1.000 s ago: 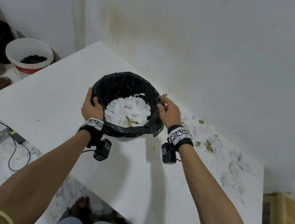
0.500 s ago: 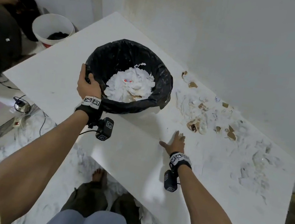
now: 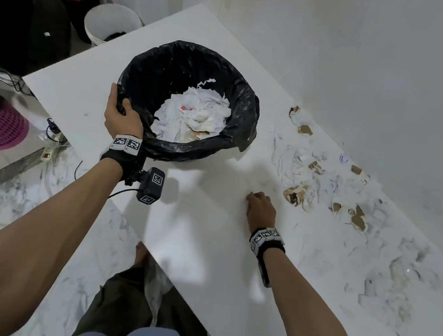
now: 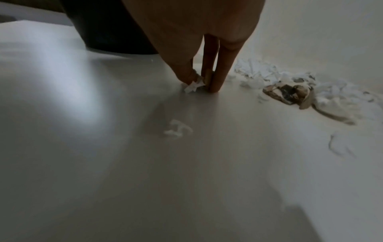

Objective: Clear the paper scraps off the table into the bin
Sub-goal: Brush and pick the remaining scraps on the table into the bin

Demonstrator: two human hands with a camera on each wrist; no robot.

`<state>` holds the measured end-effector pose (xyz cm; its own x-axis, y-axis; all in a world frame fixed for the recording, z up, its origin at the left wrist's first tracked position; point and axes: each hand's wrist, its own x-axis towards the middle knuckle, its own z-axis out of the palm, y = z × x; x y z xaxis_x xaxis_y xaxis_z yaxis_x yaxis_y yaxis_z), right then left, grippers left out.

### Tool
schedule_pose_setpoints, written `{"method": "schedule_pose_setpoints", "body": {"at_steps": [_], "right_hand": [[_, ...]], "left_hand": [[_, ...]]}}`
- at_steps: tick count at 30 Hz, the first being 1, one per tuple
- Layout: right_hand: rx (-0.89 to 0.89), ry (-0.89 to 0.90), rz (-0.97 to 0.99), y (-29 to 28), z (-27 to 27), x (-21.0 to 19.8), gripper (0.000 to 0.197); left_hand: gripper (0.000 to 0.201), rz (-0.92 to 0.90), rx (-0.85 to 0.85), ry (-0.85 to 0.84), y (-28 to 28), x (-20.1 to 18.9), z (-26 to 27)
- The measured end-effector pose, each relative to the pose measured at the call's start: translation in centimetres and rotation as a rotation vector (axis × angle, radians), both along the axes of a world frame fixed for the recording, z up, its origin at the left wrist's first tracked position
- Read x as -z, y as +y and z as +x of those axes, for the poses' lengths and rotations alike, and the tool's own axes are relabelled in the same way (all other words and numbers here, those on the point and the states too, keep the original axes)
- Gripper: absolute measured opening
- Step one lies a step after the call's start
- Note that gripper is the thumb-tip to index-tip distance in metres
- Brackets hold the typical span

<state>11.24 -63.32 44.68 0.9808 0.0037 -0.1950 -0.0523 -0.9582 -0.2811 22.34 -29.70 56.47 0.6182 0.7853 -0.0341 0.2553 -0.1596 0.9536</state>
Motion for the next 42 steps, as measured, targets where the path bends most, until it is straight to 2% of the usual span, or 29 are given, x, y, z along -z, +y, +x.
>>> {"method": "schedule_pose_setpoints", "body": {"at_steps": [5, 9, 13, 18, 23, 28, 31, 34, 37, 39, 42], "right_hand": [[-0.094, 0.059, -0.052, -1.5, 2.2, -0.7, 0.022], [0.049, 0.101, 0.056, -2.3, 4.1, -2.4, 0.021], [0.192, -0.054, 0.267, -2.4, 7.7, -7.8, 0.015], [0.212, -0.291, 0.482, 0.0, 12.6, -16.3, 0.017], [0.118, -0.353, 0.565, 5.6, 15.0, -19.9, 0.012], [-0.042, -0.273, 0.495, 9.4, 15.2, -19.2, 0.022], [-0.017, -0.305, 0.415, 8.8, 15.5, -19.3, 0.026], [0.116, -0.395, 0.409, 6.2, 15.5, -19.6, 0.025], [0.37, -0.427, 0.429, 2.1, 14.6, -17.4, 0.026], [0.499, -0.316, 0.357, -0.8, 13.3, -14.8, 0.04], [0.632, 0.021, 0.241, -4.1, 10.7, -10.5, 0.079]], "left_hand": [[0.041, -0.003, -0.022, -0.011, -0.5, -0.2, -0.4], [0.041, -0.02, -0.028, -0.004, -0.7, -0.5, -0.5], [0.04, -0.035, -0.016, -0.007, -0.9, -0.7, -0.2], [0.04, -0.064, 0.004, -0.006, -1.7, -1.0, 0.6], [0.04, -0.08, 0.051, -0.002, -2.6, -1.4, 2.0], [0.04, -0.097, 0.11, 0.018, -3.1, -1.9, 4.3], [0.04, -0.096, 0.159, 0.017, -3.1, -2.0, 6.0], [0.04, -0.1, 0.209, 0.017, -3.0, -1.9, 7.6], [0.04, -0.094, 0.252, 0.013, -3.0, -2.0, 9.0], [0.04, -0.092, 0.269, 0.009, -3.0, -2.1, 9.9], [0.04, -0.089, 0.28, 0.015, -3.1, -2.1, 10.9]]}}
